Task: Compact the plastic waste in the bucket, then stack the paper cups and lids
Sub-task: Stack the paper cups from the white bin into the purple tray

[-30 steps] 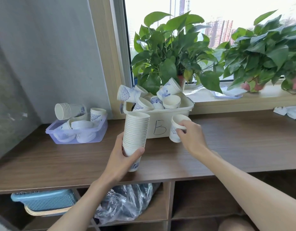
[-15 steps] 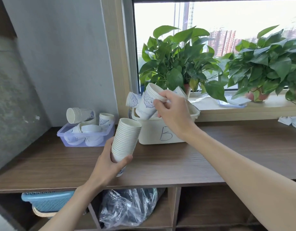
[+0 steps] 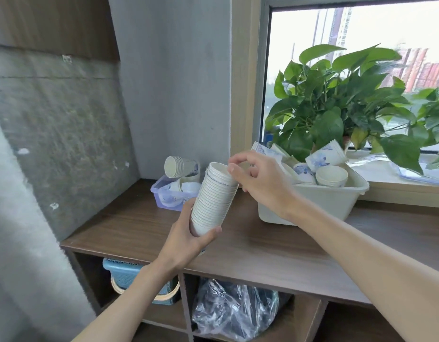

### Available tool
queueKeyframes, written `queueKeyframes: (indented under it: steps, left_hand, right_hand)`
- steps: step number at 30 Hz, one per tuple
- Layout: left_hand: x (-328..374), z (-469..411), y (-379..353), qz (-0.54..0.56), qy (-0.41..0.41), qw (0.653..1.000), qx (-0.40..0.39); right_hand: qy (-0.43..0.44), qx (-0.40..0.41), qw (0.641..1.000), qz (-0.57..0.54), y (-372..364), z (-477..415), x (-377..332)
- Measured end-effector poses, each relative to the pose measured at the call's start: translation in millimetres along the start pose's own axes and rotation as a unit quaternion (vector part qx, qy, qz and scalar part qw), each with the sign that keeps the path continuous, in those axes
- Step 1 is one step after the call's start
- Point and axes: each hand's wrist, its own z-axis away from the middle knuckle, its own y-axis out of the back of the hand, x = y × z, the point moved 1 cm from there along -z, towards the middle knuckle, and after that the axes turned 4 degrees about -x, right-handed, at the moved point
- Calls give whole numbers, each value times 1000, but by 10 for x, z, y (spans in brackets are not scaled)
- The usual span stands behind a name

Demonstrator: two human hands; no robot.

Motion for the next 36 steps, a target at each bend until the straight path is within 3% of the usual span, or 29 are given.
queueKeyframes:
  steps: [5, 11, 16, 18, 24, 28, 36]
  left_hand:
    - [-114, -4, 121, 5, 0, 1000, 8]
    - [-321, -28, 253, 17, -1, 999, 33]
    - [-509, -130, 453, 31, 18, 996, 80]
    - [-597, -174, 532, 32, 23, 993, 109]
    - [-846, -294, 628, 28, 23, 987, 158]
    - [-937, -325, 620, 47, 23, 979, 195]
    - [-916, -316, 608, 32, 5, 979, 201]
  right_hand:
    - [-44, -36, 998, 32, -256, -150, 162]
    - [-40, -53, 997, -32, -586, -266, 270]
    - [-27, 3, 997, -77, -827, -421, 355]
    - [-40, 23, 998, -44, -920, -520, 535]
    - [-107, -72, 977, 167, -1134, -706, 1185]
    - [-140, -123, 962, 201, -1220, -740, 1384]
    - [-127, -92, 964, 212, -1169, -692, 1482]
